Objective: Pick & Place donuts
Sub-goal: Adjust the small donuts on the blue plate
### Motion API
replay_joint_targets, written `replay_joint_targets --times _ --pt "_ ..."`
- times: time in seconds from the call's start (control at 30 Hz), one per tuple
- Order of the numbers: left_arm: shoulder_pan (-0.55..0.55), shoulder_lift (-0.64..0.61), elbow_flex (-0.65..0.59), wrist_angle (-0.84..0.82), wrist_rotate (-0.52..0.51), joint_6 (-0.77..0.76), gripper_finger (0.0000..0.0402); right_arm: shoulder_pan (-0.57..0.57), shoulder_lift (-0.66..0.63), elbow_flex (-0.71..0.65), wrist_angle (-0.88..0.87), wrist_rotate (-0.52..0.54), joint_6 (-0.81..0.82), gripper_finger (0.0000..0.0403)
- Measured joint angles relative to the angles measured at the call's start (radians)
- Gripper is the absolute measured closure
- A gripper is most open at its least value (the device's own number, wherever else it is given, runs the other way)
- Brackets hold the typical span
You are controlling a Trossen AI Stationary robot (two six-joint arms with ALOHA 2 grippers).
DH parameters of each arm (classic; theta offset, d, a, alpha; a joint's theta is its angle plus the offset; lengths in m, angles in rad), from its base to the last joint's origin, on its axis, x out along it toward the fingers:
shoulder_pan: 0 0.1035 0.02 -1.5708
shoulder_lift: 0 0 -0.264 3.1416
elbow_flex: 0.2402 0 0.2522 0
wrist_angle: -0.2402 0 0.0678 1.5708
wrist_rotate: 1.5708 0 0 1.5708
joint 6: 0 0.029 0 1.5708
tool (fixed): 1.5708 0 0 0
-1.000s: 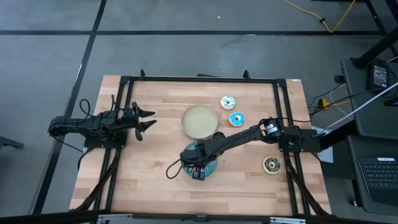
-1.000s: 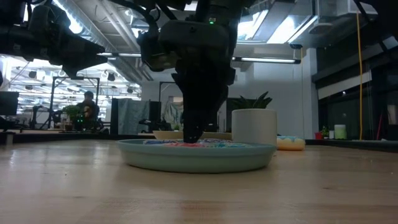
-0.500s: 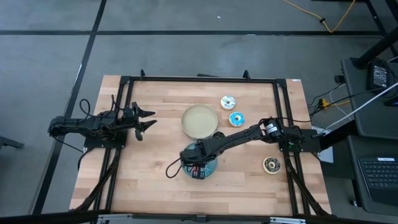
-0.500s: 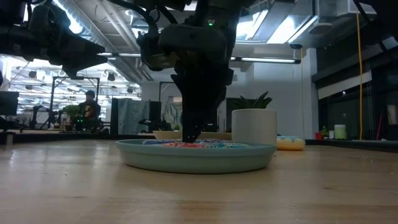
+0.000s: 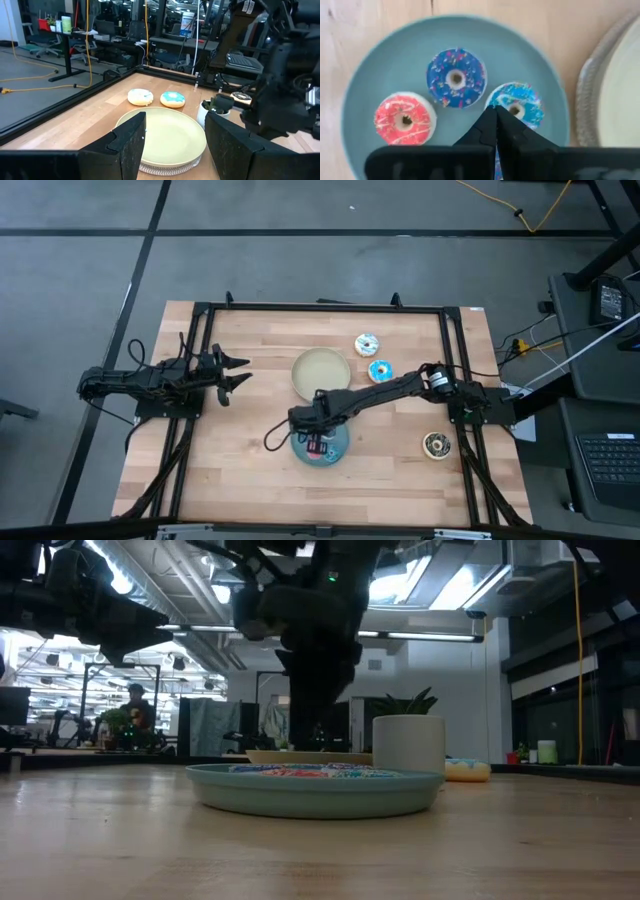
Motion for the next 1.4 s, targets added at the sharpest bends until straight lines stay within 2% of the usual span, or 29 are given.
replay_joint_targets --times 0.43,0.6,0.97,1.4 --pt "0.0 0.0 0.0 0.002 0.0 0.0 0.0205 -0.055 0.004 0.049 0.055 -0.007 -0.04 0.0399" --pt "0.0 0.0 0.0 0.001 0.0 0.0 0.0205 -0.054 0.012 0.05 0.051 -0.064 -0.033 0.0394" --pt "0.0 0.0 0.0 0.001 0.0 0.0 0.0205 -0.019 0.016 0.049 -0.034 -0.108 -0.012 0.0396" --pt "0.0 0.0 0.0 0.001 0.0 0.0 0.0205 0.017 0.026 -0.002 0.002 -0.112 -0.012 0.0398"
